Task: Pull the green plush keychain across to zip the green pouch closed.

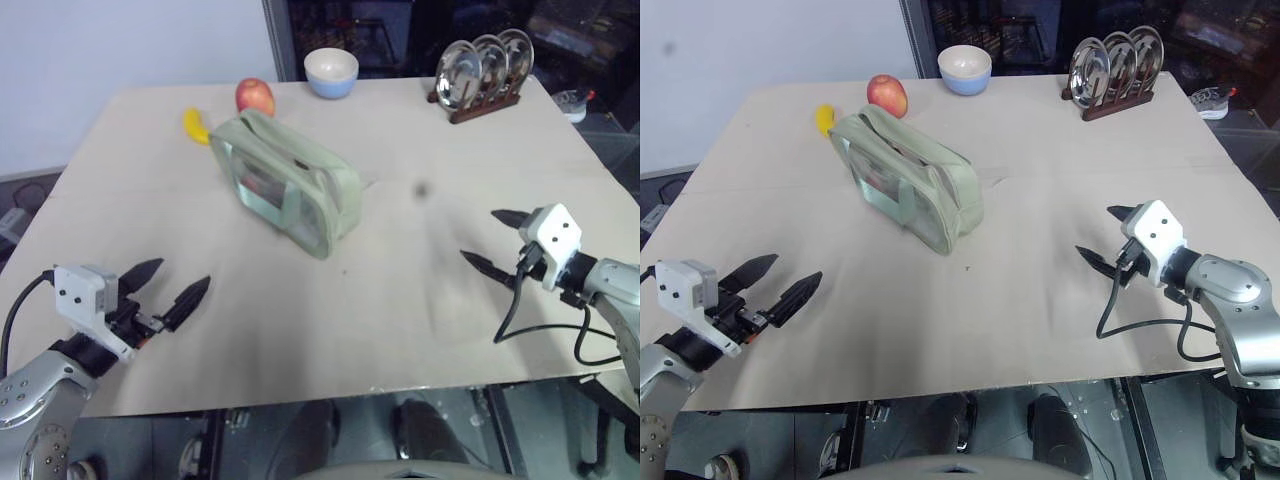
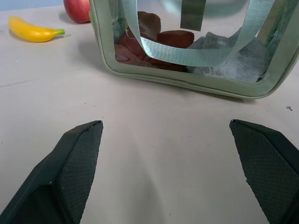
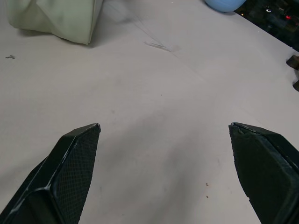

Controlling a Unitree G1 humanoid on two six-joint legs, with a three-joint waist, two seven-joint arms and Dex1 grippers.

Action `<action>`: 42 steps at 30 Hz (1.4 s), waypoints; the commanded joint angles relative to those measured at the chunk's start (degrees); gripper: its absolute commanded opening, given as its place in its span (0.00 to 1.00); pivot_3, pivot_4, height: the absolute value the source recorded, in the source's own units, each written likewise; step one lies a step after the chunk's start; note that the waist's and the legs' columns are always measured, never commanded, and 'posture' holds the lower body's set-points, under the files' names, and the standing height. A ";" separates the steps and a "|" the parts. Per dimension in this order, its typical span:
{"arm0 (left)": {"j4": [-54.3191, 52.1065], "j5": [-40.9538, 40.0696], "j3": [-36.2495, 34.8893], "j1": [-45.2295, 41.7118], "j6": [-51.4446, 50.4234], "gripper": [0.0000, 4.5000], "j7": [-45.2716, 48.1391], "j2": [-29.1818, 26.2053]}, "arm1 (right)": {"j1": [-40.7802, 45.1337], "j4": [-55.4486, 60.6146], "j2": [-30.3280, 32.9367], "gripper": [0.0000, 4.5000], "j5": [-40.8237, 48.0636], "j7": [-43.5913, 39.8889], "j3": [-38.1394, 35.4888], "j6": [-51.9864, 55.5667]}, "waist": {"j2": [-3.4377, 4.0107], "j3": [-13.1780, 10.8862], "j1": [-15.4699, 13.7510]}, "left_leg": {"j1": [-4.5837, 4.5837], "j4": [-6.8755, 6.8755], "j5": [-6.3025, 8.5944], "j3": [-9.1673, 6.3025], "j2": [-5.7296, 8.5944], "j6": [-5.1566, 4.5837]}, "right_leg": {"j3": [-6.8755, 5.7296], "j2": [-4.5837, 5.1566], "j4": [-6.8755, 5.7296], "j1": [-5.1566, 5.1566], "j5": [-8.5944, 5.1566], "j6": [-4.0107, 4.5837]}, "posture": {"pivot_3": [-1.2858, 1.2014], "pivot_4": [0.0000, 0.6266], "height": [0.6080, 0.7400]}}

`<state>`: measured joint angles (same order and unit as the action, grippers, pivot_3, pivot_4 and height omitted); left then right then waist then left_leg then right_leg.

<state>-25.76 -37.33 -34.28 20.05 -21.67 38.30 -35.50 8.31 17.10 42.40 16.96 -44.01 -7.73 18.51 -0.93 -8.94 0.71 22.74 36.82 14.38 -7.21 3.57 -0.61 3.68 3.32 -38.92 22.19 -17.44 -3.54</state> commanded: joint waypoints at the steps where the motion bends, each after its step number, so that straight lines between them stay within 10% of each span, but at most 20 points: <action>1: -1.29 -0.37 0.03 -2.29 -0.16 1.00 -1.53 -0.21 | 3.15 5.52 -3.25 1.00 4.85 3.27 -0.37 4.76 | 0.00 0.00 -0.01 | 0.00 0.00 0.00 0.01 0.00 -0.01 | 0.00 0.00 0.01 0.00 0.00 0.00 | 0.52 0.24 1.00; 12: -0.67 1.90 4.94 -6.14 1.80 1.00 -1.16 0.96 | 18.37 17.03 -18.27 1.00 25.87 11.81 9.94 29.29 | 0.14 -0.08 0.09 | 0.02 -0.02 0.01 0.04 -0.16 0.01 | -0.22 -0.14 0.08 0.05 0.14 0.19 | 0.52 0.24 1.00; 33: -1.55 5.07 4.49 -1.99 6.13 1.00 0.16 2.47 | 30.61 -5.68 -31.25 1.00 3.99 12.98 25.76 16.51 | 0.15 -0.07 0.57 | 0.05 -0.10 -0.11 0.04 -0.16 0.20 | -0.23 -0.16 -0.03 0.28 0.15 0.20 | 0.52 0.24 1.00; 42: -0.99 6.26 4.64 -1.57 8.03 1.00 -0.52 3.39 | 30.27 -11.30 -27.09 0.17 -1.33 3.19 25.98 3.44 | 0.15 -0.07 1.42 | 0.07 -0.14 -0.11 0.08 -0.15 0.22 | -0.20 -0.16 -0.03 0.32 0.15 0.20 | 0.52 0.24 1.00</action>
<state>-25.36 -31.36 -28.68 18.20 -15.50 37.70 -32.17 38.09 5.47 13.74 16.18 -37.88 20.27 25.92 -0.79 -9.01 2.12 22.82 36.68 14.28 -7.13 3.42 -0.41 3.47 3.16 -38.93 22.50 -17.29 -3.34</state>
